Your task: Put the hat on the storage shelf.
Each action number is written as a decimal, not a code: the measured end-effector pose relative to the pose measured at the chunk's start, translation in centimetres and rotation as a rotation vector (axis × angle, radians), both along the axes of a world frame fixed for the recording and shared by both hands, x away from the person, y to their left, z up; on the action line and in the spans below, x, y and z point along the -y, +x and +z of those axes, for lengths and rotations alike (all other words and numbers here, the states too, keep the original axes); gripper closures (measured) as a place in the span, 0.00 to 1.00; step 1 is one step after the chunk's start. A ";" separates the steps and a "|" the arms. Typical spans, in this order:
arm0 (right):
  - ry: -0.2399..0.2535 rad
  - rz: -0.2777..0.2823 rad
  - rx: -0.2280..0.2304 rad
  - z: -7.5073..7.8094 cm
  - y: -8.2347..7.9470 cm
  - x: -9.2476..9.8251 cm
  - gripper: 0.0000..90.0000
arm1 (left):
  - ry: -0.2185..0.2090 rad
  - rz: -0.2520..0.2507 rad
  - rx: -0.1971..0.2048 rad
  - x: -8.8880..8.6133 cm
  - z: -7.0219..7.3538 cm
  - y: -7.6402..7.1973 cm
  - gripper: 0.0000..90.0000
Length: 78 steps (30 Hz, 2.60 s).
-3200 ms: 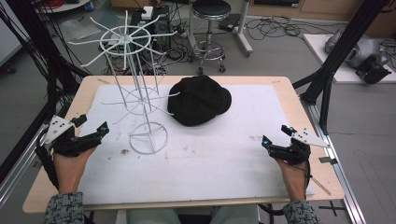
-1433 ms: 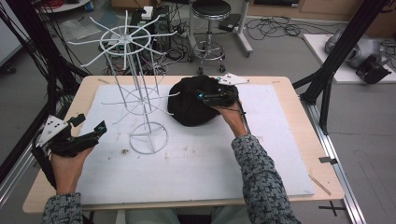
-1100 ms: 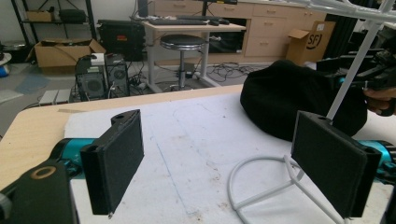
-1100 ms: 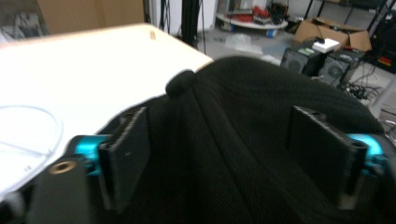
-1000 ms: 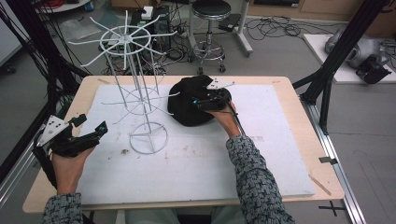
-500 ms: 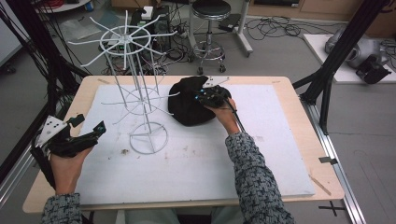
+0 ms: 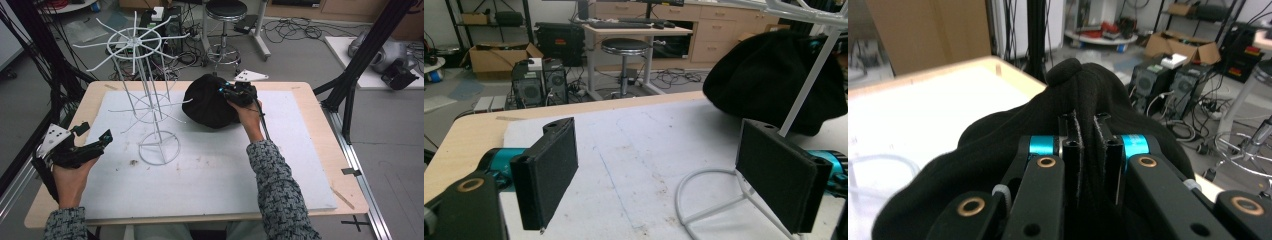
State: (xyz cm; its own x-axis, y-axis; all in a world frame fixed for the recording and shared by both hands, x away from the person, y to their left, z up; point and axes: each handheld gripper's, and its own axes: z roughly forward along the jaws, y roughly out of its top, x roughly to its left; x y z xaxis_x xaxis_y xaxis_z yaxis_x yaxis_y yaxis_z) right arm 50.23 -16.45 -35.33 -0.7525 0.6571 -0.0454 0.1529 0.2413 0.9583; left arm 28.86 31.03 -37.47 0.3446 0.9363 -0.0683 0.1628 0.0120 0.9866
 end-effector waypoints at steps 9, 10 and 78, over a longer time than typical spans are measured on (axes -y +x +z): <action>0.106 -0.046 0.050 2.7 -0.7 2.6 0.95 | -0.004 0.002 0.006 -0.1 0.1 -0.1 0.19; 0.117 -0.049 0.058 3.0 -0.8 2.9 0.95 | -0.002 0.001 0.005 -0.1 0.1 -0.1 0.19; 0.578 0.086 0.349 23.3 -8.3 5.2 0.94 | -0.013 0.008 0.025 -0.7 0.6 -0.5 0.20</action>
